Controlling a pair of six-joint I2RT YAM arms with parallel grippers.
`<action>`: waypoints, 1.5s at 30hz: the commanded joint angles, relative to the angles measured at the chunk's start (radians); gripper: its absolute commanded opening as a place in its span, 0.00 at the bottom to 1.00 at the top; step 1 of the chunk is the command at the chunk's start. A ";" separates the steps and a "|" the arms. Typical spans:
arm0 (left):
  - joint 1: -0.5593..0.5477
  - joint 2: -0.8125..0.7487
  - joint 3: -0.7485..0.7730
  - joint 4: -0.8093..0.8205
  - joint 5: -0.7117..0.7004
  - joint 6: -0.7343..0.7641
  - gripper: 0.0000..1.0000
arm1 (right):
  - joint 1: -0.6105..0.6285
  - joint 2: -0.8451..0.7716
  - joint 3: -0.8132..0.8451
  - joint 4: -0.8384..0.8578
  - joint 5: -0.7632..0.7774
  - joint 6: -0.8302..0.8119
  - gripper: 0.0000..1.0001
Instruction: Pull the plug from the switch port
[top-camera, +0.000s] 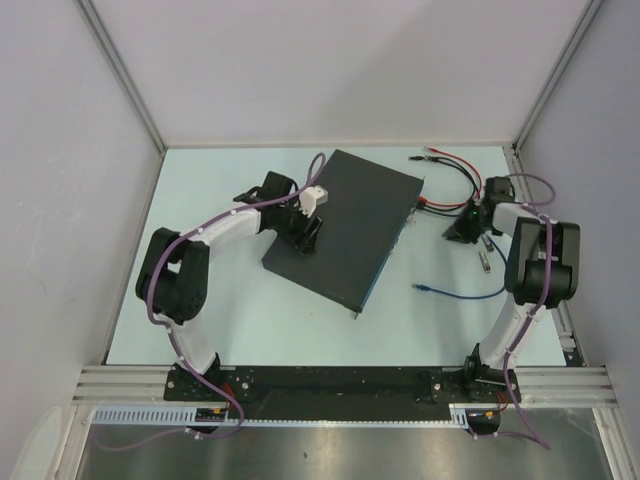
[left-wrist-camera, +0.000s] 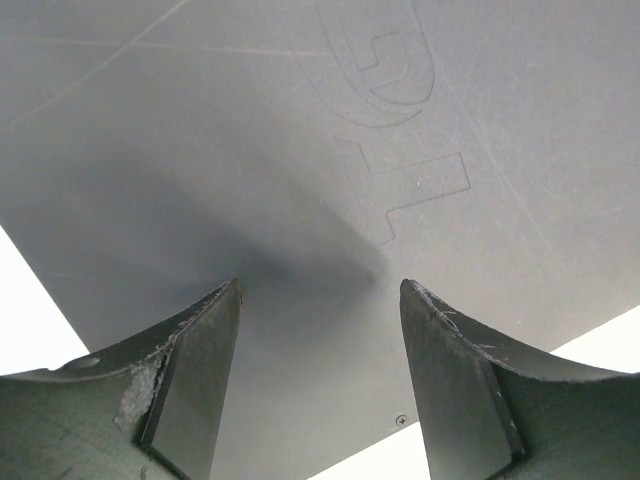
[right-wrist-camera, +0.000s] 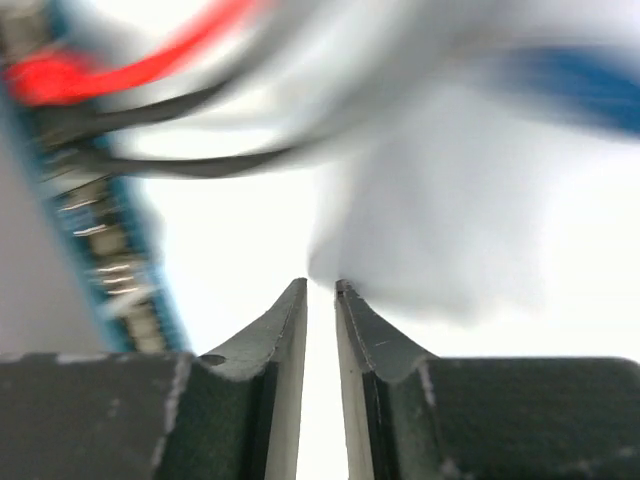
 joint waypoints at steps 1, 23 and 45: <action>-0.010 0.008 0.038 0.038 0.030 -0.022 0.70 | -0.089 -0.091 -0.070 -0.141 0.167 -0.096 0.24; -0.012 -0.072 -0.029 0.091 0.045 -0.028 0.70 | 0.083 -0.033 0.109 -0.088 -0.166 -0.898 0.48; -0.009 -0.078 -0.103 0.097 0.021 -0.011 0.70 | 0.167 0.104 0.266 -0.247 -0.168 -1.237 0.50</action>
